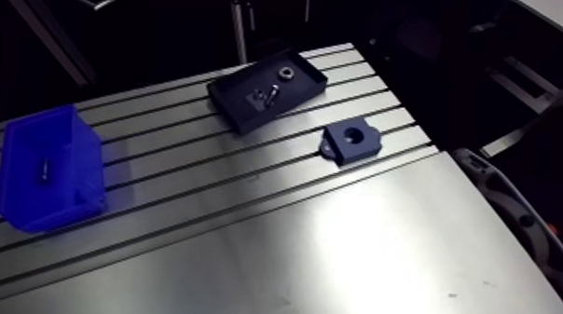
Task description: Pick up the bearing and press it into the housing until flush.
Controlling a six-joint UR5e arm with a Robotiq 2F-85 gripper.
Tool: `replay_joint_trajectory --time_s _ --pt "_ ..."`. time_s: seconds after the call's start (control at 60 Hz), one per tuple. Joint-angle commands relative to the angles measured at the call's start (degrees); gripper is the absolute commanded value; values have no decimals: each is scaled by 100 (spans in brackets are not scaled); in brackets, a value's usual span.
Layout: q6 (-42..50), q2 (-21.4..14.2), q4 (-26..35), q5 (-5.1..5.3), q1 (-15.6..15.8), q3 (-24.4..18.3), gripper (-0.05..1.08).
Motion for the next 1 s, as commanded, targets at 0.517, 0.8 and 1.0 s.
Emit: replay_joint_trajectory --time_s 0.517,0.8,1.0 --pt "-7 569 -350 0 -50 -105 14" --pt "-7 632 -358 0 -50 -106 20" --pt "0 666 -385 0 -58 -63 23"
